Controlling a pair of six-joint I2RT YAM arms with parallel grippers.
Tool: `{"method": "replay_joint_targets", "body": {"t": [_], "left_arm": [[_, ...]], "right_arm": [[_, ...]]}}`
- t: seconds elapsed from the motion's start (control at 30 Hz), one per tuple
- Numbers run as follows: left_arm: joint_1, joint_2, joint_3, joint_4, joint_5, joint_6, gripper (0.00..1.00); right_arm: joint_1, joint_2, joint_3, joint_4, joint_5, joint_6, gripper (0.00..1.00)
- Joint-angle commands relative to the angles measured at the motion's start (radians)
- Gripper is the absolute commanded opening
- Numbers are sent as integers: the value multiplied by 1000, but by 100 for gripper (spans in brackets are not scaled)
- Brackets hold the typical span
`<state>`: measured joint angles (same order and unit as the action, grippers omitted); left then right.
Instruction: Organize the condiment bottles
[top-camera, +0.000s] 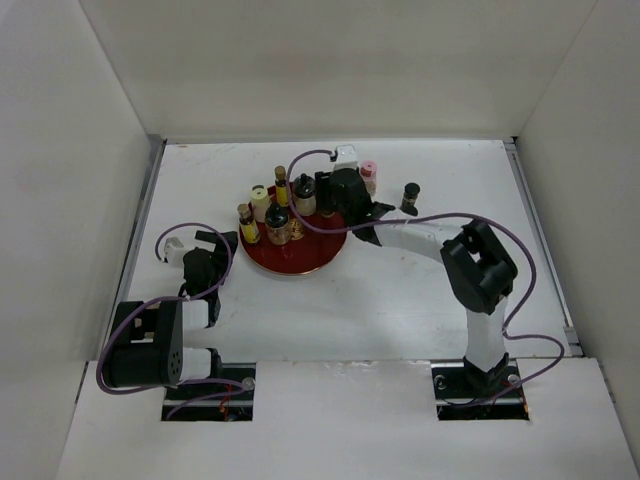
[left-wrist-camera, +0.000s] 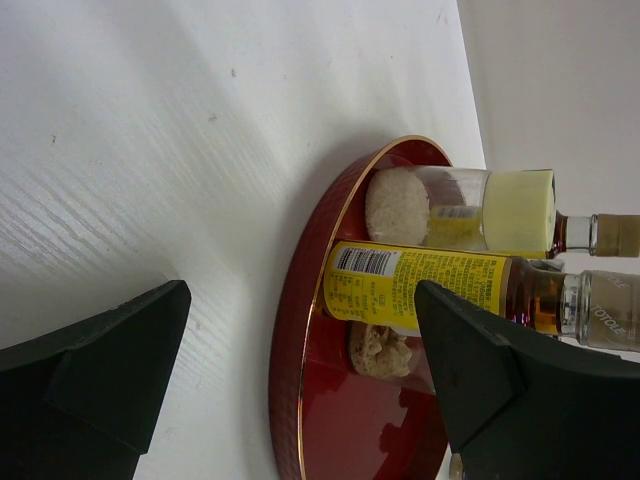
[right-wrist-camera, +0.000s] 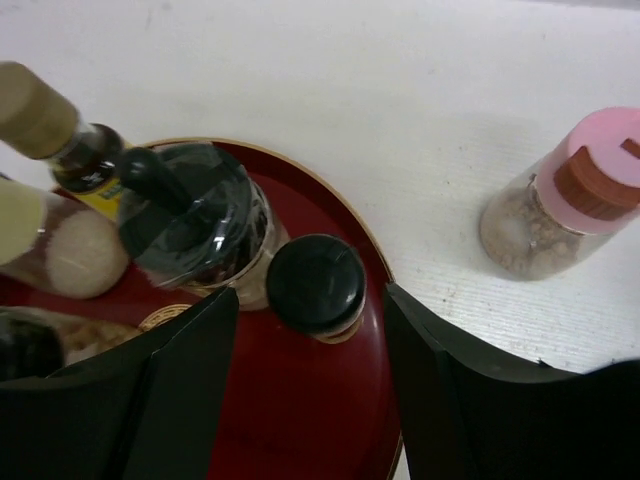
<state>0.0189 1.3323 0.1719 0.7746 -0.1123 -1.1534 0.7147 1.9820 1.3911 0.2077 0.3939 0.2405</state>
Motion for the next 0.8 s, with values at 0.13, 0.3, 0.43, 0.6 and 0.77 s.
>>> {"method": "replay_joint_targets", "body": {"t": [0.13,0.3,0.43,0.6,0.77], "left_arm": [[-6,-7,23,37,10,3,100],[-10,-4,24,37,8,4,100],[-18,4,28,37,10,3,100],[-7,-12,20,38,10,4,100],[-7,-9,21,38,8,6,100]], "right_arm": [[-5,-259,-160,42,10,57,61],[-132,-444,-354,27,59,118,31],[-223,-551,-432,-45,137,129,34],[-281,-566,-477,-109,209,118,72],[-283,-502,-451,-128,145,118,78]]}}
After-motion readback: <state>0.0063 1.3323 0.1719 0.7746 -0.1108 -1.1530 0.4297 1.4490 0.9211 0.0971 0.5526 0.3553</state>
